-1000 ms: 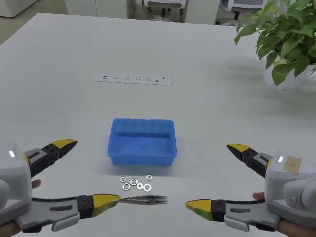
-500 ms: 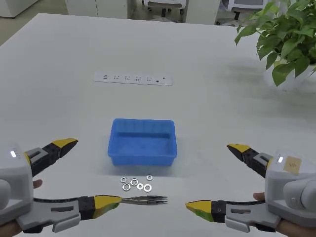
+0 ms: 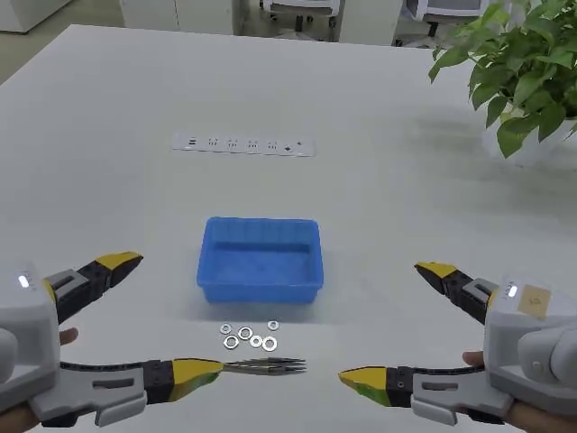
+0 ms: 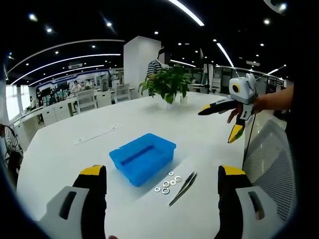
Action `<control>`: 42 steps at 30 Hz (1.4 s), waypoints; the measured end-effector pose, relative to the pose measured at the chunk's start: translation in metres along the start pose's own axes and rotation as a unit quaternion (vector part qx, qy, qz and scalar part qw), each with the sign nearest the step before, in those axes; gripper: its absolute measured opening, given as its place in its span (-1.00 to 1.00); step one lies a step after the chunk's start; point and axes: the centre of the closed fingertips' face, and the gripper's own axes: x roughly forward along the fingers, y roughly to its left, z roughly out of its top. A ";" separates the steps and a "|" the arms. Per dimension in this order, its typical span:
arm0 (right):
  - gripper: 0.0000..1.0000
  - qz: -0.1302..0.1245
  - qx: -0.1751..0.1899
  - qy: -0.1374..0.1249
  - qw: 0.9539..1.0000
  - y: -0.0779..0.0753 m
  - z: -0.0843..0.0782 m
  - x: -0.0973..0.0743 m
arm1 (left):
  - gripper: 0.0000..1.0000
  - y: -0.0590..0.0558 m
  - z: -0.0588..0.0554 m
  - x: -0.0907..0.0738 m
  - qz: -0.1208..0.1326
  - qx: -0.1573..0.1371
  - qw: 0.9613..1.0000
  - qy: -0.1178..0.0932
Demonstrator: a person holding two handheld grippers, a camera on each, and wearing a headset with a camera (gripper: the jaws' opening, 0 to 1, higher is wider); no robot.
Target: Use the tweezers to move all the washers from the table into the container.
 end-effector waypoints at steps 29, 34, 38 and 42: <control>0.93 0.012 -0.022 0.005 1.000 0.001 0.002 0.001 | 0.94 -0.002 -0.004 0.002 -0.011 0.016 1.000 0.020; 0.88 0.023 -0.036 0.011 0.999 0.004 -0.001 0.004 | 0.79 -0.005 -0.005 0.004 -0.026 0.018 0.999 0.021; 0.80 0.035 -0.047 0.019 0.998 0.006 -0.004 0.007 | 0.76 -0.007 -0.011 0.006 -0.036 0.030 0.998 0.037; 0.70 0.047 -0.056 0.025 0.997 0.008 -0.006 0.010 | 0.72 -0.008 -0.013 0.009 -0.044 0.035 0.998 0.041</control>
